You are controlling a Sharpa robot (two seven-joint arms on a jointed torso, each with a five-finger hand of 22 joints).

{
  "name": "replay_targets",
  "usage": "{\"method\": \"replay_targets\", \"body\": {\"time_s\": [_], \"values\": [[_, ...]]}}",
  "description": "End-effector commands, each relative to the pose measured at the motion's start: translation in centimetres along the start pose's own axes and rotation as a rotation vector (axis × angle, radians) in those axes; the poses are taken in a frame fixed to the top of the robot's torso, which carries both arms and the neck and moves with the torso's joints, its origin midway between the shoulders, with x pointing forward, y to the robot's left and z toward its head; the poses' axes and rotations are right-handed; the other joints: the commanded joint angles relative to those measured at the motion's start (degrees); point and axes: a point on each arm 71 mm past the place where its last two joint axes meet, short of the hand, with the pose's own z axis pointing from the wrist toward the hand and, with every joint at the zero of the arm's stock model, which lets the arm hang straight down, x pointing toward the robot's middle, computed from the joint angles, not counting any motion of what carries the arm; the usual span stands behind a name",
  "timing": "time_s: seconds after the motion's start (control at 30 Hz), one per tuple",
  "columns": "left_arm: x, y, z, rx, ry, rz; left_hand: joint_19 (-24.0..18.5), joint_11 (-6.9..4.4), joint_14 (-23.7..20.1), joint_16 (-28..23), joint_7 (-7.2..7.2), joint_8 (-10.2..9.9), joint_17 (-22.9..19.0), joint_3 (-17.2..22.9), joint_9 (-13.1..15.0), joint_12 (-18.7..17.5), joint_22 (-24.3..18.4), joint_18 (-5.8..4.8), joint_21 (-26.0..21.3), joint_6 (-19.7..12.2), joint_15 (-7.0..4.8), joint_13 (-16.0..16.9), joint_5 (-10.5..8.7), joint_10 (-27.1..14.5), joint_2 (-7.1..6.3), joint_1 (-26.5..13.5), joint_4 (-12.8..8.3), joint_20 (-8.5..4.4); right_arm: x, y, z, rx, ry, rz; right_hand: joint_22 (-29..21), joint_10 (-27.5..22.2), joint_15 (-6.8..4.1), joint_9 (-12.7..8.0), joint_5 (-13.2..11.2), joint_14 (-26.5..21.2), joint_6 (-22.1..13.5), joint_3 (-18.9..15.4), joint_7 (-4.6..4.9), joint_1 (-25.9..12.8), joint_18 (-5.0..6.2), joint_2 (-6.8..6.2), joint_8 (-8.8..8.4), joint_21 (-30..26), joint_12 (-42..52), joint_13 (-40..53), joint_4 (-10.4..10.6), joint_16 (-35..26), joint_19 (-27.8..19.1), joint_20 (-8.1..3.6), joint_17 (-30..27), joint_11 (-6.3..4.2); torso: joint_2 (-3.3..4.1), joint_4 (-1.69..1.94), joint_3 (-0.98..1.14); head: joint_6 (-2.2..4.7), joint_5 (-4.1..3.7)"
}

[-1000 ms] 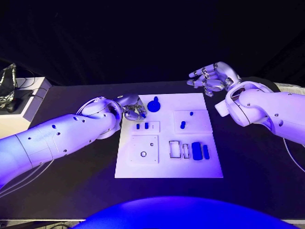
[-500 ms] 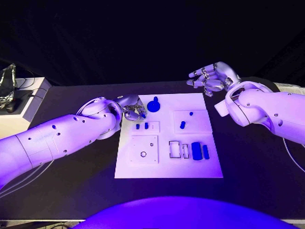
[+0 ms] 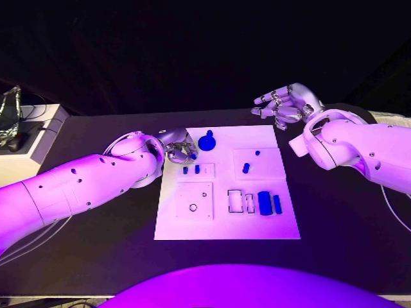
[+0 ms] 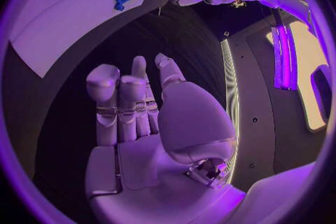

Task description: Assemble the parts on the task board

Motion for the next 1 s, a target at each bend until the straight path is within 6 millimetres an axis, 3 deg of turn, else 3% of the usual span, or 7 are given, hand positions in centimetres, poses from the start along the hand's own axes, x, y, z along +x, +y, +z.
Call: {"method": "replay_targets", "body": {"time_s": [0.03,0.43,0.77,0.93,1.0], "values": [[0.85,-0.25,-0.02,0.017,0.050,0.008,-0.2,0.06,-0.4,0.2,0.02,0.2,-0.1,-0.5,0.0,0.8,1.4,0.14,-0.4,-0.3,0.14,0.1,0.24,-0.9,-0.44,0.1,0.0,0.02,0.16,0.08,-0.01,-0.007,0.016,-0.003,5.4,0.0,0.03,0.0,0.2,0.4,-0.4,0.3,0.13,0.3,0.09,-0.39,-0.14,-0.2,-0.1,0.0,0.0,-0.2,1.8,-0.45,0.0,-0.09,0.00,-0.02,0.01,0.00,0.01],[0.85,-0.19,-0.12,0.018,0.042,0.009,-0.3,-0.02,-0.5,0.5,-0.01,0.1,-0.5,-1.2,0.0,4.2,1.6,0.31,-0.6,-0.8,0.07,0.1,0.24,-2.4,-0.15,0.7,-0.5,0.12,0.11,0.06,-0.03,-0.007,0.014,-0.004,5.4,0.0,0.03,0.0,0.2,0.4,-0.4,0.3,0.13,0.3,0.09,-0.39,-0.14,-0.2,-0.1,0.0,0.0,-0.2,1.8,-0.45,0.0,-0.09,0.04,0.01,-0.03,0.00,-0.06],[0.85,-0.06,-0.19,0.009,0.047,0.012,-0.3,0.44,-0.7,0.6,-0.67,0.1,-0.6,-1.0,-0.2,5.3,1.5,0.54,-0.7,-6.4,0.37,0.1,0.23,-4.0,-0.66,0.9,-0.7,0.36,0.00,0.07,-0.03,-0.012,0.004,-0.006,5.1,-0.6,0.22,-0.1,0.2,0.1,-0.8,0.3,0.32,0.3,0.24,-0.54,-0.14,-1.7,-0.5,-0.3,0.1,-0.8,1.5,-0.30,-0.5,0.15,0.00,0.00,-0.05,0.00,-0.05],[0.81,0.19,-0.21,-0.001,0.046,0.013,-0.2,0.57,-0.6,0.6,-0.95,0.1,-0.7,-1.1,-0.2,5.9,1.5,0.67,-0.8,-7.5,0.46,0.1,0.21,-4.7,-0.90,0.8,-0.5,0.49,-0.03,0.03,-0.03,-0.010,0.003,-0.006,5.0,-0.7,0.30,0.0,0.2,0.0,-1.1,0.3,0.41,0.3,0.32,-0.64,-0.11,-2.2,-1.0,-1.0,0.2,-1.0,1.4,-0.21,-0.7,0.28,-0.02,0.02,-0.05,0.00,-0.05],[0.79,0.29,-0.21,-0.004,0.045,0.013,-0.2,0.65,-0.6,0.6,-1.20,0.1,-0.7,-1.2,-0.3,6.1,1.4,0.73,-0.8,-9.8,0.54,0.1,0.24,-5.1,-1.03,0.9,-0.4,0.55,-0.04,0.01,-0.03,-0.009,0.004,-0.007,5.0,-0.8,0.38,-0.1,0.2,-0.1,-1.4,0.3,0.52,0.4,0.35,-0.66,-0.18,-2.5,-1.4,-1.5,0.2,-1.1,1.4,-0.15,-0.8,0.39,-0.02,-0.01,-0.04,0.00,-0.03]]}}
